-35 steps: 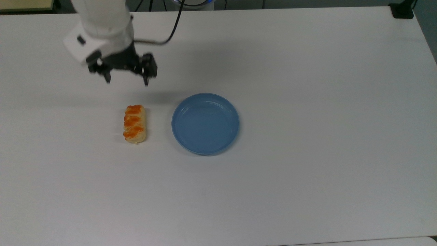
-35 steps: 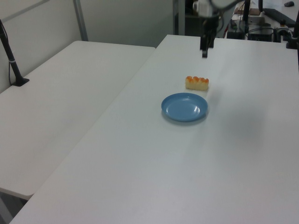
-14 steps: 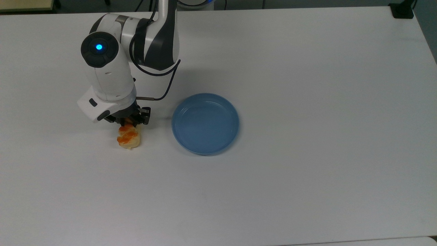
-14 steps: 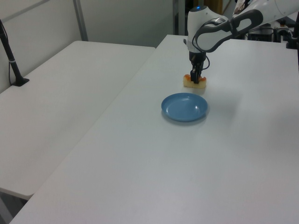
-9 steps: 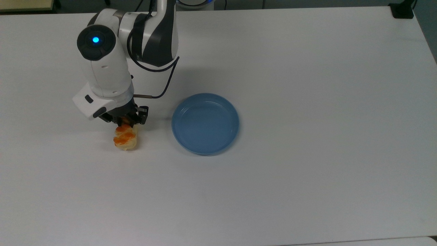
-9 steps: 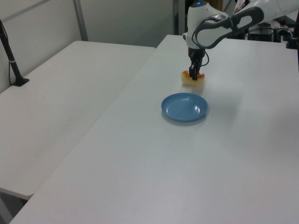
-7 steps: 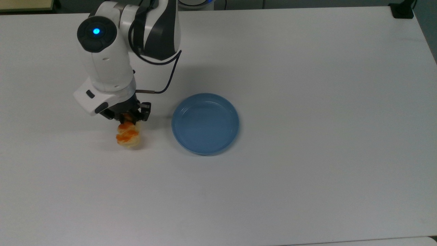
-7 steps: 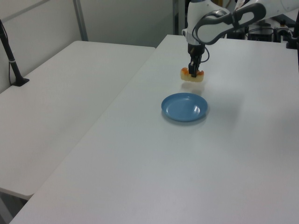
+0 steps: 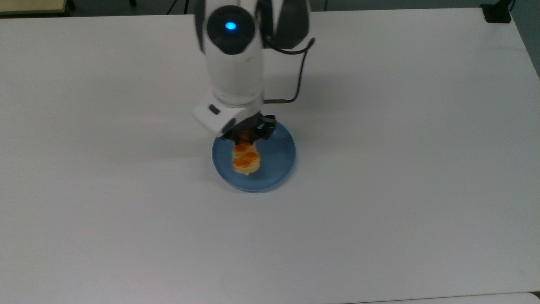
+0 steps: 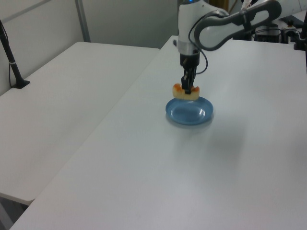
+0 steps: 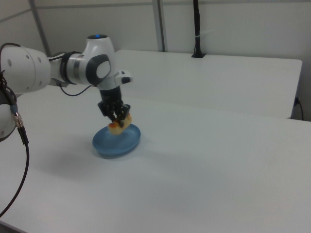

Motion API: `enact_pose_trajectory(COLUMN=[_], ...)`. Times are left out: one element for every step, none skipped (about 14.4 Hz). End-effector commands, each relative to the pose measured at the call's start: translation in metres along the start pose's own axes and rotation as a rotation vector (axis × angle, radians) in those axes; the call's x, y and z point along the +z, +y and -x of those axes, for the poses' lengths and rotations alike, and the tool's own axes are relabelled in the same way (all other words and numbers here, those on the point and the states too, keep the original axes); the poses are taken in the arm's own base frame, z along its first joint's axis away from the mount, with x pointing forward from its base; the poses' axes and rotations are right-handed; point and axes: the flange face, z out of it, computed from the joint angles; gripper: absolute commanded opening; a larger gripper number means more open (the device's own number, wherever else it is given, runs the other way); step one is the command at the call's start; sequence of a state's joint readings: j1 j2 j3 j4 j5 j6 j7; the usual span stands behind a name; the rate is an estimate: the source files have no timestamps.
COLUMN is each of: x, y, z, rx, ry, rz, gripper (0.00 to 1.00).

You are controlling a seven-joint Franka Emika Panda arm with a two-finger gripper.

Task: Put the bread onto the plate
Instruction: 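Carry the held bread over the blue plate and lower it, then open the gripper to release the bread and raise it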

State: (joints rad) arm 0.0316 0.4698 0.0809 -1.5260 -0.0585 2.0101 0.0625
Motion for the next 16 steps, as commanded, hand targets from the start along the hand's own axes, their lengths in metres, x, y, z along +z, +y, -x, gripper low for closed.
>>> enact_pose_trajectory(x=[0.021, 0.029, 0.032, 0.033, 0.034, 0.036, 0.040, 0.040, 0.035, 0.028, 0.016, -0.003, -0.017, -0.036, -0.060, -0.082], y=[-0.033, -0.033, -0.030, -0.027, -0.023, -0.018, -0.015, -0.015, -0.015, -0.014, -0.013, -0.012, -0.012, -0.011, -0.008, -0.007], z=[0.001, 0.001, 0.001, 0.001, 0.001, 0.002, 0.004, 0.004, 0.004, 0.005, 0.008, 0.009, 0.014, 0.020, 0.027, 0.036], rx=[0.031, 0.036, 0.032, 0.028, 0.024, -0.004, 0.000, -0.003, -0.001, 0.004, 0.008, 0.012, 0.014, 0.019, 0.024, 0.028], ry=[0.005, 0.004, 0.000, -0.002, -0.005, -0.011, -0.019, -0.027, -0.022, -0.025, -0.030, -0.027, -0.037, -0.041, -0.035, -0.039], rz=[0.043, 0.054, 0.063, 0.065, 0.069, 0.070, 0.071, 0.072, 0.073, 0.074, 0.076, 0.078, 0.082, 0.086, 0.089, 0.093], gripper=[0.30, 0.30, 0.30, 0.32, 0.34, 0.58, 1.00, 1.00, 1.00, 1.00, 1.00, 1.00, 1.00, 1.00, 1.00, 1.00])
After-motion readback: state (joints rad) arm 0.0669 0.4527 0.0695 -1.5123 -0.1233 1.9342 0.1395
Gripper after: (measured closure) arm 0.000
